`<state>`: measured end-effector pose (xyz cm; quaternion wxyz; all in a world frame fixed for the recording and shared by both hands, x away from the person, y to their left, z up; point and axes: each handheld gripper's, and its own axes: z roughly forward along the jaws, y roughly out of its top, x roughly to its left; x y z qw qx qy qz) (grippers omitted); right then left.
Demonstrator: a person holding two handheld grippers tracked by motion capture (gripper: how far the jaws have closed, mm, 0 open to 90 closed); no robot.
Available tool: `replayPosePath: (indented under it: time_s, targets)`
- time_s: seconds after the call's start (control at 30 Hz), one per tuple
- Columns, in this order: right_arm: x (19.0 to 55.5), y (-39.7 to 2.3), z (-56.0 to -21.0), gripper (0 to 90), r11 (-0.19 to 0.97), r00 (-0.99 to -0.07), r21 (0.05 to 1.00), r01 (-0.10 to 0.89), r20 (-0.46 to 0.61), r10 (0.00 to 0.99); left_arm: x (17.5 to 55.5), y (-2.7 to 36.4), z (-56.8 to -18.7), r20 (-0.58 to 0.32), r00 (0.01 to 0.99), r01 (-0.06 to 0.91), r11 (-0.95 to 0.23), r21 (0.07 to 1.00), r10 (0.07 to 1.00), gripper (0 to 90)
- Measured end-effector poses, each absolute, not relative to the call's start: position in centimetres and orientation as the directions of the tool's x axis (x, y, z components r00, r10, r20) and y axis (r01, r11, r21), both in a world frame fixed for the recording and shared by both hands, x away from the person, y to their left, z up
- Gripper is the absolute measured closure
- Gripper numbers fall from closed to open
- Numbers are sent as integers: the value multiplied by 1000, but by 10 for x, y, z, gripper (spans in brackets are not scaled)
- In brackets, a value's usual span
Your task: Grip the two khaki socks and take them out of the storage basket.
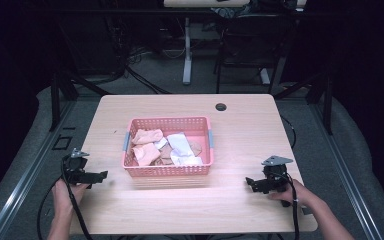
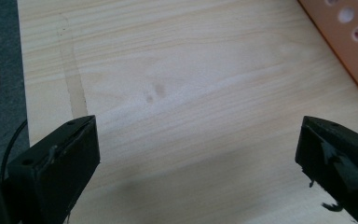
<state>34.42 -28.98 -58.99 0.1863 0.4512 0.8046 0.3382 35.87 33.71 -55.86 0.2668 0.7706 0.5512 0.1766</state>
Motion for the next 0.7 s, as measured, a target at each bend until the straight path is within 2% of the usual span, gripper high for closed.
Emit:
replayPosePath:
  time_s: [0.2, 0.5, 0.7]
  targets:
    - [344, -290, -590, 0, 364, -523, 712, 600, 5, 852, 357, 336, -537, -27, 352, 766, -271, 583, 936, 1]
    - [344, -290, -590, 0, 362, -523, 714, 600, 8, 852, 358, 330, -502, -45, 388, 737, -281, 615, 921, 1]
    - [344, -290, -590, 0, 362, -524, 714, 600, 8, 852, 359, 321, -483, -19, 412, 718, -311, 622, 911, 0]
